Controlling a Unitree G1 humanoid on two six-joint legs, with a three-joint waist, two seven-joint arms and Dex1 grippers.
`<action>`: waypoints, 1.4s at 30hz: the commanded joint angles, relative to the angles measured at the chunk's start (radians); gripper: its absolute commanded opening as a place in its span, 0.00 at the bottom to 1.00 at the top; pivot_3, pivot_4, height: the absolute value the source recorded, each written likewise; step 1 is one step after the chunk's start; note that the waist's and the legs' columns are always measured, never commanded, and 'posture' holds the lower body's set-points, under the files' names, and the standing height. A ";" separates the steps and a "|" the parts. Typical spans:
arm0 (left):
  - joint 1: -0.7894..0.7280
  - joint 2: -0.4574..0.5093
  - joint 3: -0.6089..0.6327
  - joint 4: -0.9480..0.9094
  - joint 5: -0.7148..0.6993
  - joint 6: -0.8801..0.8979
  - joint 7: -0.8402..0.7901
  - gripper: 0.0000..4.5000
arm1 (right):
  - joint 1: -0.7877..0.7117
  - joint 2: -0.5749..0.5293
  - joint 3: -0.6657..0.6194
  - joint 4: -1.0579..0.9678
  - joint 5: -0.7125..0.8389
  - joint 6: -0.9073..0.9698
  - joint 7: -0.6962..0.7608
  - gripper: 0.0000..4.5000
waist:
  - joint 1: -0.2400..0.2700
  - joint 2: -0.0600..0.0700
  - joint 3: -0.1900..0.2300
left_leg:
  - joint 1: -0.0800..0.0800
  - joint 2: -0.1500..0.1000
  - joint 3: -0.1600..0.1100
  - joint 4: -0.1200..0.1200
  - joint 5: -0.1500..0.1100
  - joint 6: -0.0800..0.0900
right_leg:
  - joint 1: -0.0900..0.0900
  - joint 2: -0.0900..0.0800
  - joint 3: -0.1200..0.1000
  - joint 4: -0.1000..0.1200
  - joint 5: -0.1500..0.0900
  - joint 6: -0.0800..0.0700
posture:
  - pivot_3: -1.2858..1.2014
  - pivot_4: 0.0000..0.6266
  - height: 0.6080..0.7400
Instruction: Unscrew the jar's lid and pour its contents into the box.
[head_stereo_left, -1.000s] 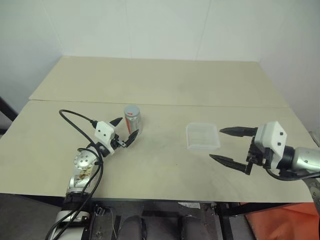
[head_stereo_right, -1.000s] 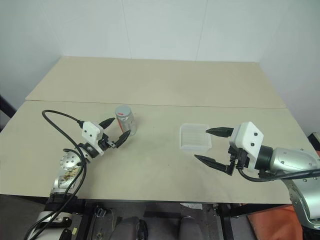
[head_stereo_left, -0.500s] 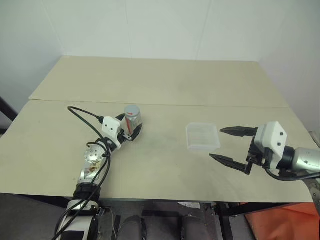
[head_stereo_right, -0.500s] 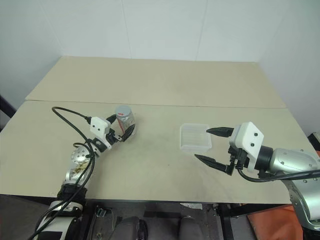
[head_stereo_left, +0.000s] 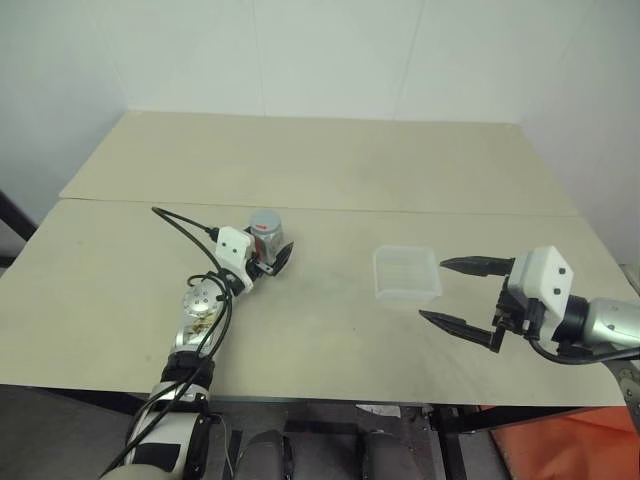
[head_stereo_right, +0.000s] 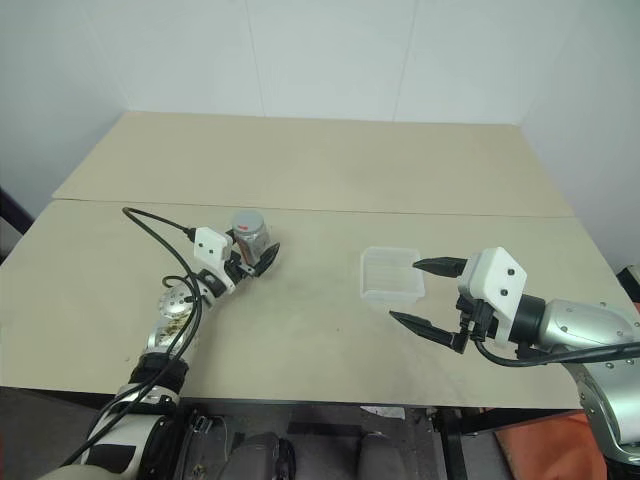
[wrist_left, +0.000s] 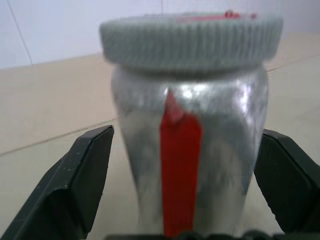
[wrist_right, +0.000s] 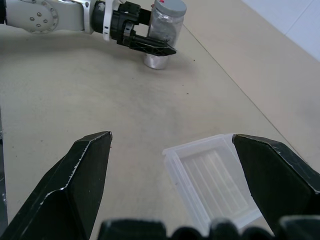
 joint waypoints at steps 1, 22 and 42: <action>-0.023 -0.007 0.002 0.014 -0.004 -0.027 -0.002 0.99 | -0.009 0.000 -0.032 -0.030 0.003 -0.023 -0.010 1.00 | -0.002 0.000 0.000 | 0.000 0.000 0.000 0.000 0.000 0.000 | 0.000 0.000 0.000 0.000 0.000 0.000 | 0.52 0.24 1.00; 0.076 0.002 -0.049 -0.276 -0.098 0.142 -0.140 0.45 | -0.108 0.054 0.034 -0.083 0.075 0.068 -0.124 1.00 | -0.007 -0.001 0.001 | -0.001 0.001 0.000 0.000 0.000 0.000 | -0.001 0.000 0.000 0.001 0.000 0.000 | 0.52 0.24 1.00; 0.057 -0.080 -0.231 -0.435 -0.080 0.229 -0.231 0.45 | -0.381 0.494 0.455 -0.104 -0.100 0.232 -0.621 1.00 | -0.003 -0.001 0.000 | -0.004 0.000 0.000 0.002 0.000 0.000 | -0.004 0.000 0.000 0.001 0.000 0.000 | 0.52 0.24 1.00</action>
